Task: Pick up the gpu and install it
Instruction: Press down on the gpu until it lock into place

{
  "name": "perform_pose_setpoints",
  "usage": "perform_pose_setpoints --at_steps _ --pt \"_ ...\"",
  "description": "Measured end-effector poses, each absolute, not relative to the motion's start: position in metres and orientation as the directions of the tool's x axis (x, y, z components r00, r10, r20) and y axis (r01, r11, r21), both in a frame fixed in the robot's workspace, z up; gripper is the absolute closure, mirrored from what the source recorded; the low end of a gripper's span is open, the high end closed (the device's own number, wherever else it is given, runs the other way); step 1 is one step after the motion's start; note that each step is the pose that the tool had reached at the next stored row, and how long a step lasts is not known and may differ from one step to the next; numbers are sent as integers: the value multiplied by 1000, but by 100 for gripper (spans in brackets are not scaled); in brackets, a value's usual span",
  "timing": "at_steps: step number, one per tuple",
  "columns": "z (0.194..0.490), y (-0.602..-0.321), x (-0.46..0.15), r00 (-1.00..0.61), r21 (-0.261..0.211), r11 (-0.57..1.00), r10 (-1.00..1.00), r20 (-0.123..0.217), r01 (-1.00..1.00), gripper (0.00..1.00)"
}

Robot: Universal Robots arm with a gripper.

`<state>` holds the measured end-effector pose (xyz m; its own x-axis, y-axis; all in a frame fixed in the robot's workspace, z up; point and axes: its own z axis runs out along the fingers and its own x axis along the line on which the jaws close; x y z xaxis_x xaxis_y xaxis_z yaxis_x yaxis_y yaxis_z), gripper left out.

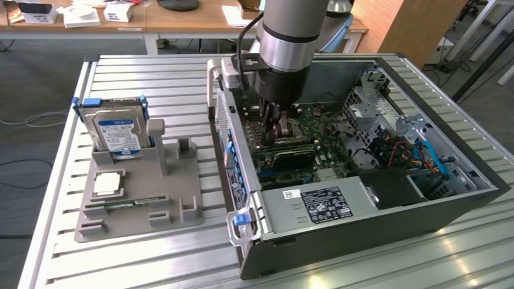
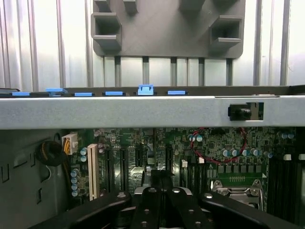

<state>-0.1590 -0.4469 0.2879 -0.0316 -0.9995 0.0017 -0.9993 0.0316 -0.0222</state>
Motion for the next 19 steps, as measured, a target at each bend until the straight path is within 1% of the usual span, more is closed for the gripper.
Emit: perform_pose_setpoints --at_steps 11,19 --pt "288 -447 -133 -32 -21 32 -999 2 -999 89" --pt "288 -447 -131 -32 -21 32 -999 2 -999 89"
